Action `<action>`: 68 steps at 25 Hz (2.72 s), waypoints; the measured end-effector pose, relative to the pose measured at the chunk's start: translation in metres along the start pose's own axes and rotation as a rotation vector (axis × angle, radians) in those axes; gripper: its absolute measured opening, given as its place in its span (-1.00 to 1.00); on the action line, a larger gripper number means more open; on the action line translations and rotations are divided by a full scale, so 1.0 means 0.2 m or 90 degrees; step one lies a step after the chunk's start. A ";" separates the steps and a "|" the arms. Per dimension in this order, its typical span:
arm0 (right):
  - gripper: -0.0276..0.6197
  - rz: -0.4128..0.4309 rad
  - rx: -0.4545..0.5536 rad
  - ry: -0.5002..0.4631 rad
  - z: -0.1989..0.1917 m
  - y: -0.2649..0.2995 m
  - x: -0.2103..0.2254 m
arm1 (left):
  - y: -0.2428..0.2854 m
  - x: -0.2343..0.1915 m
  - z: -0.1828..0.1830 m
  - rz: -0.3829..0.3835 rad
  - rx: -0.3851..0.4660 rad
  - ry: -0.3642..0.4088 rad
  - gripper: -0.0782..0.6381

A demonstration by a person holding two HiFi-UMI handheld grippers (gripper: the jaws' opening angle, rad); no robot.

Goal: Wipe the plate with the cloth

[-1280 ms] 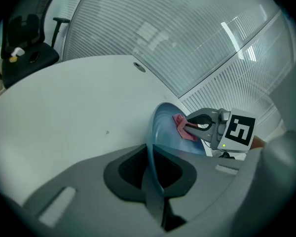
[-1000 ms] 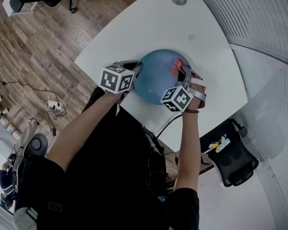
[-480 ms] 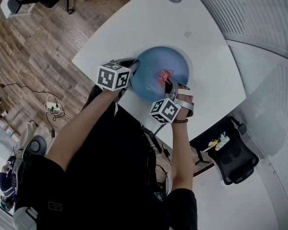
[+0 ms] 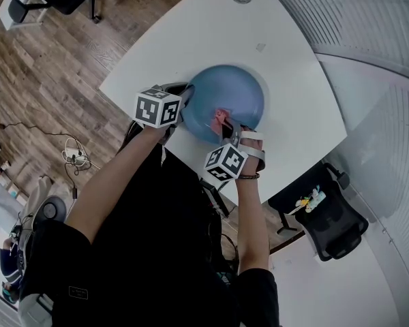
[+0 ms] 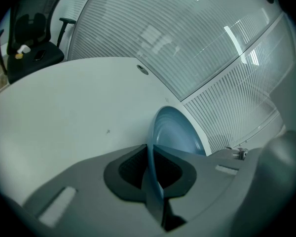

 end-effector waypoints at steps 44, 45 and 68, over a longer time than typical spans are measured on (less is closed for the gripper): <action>-0.87 -0.233 0.572 0.653 -0.16 -0.93 0.24 | -0.58 0.41 0.24 -0.068 0.201 0.185 -0.52; -0.87 -0.244 0.579 0.653 -0.15 -0.96 0.23 | -0.62 0.45 0.26 -0.070 0.236 0.208 -0.60; -0.87 -0.337 0.634 0.695 -0.14 -1.19 -0.02 | -1.02 0.87 0.00 -0.084 0.443 0.418 -0.78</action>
Point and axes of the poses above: the fingertips, and each gripper's own axes: y forward along the fingers, x to its right, z out of its top, the point moved 9 cm from there along -y, backward along the fingers, and after that the axes turned 2 degrees about -x, right-handed, at the moved point
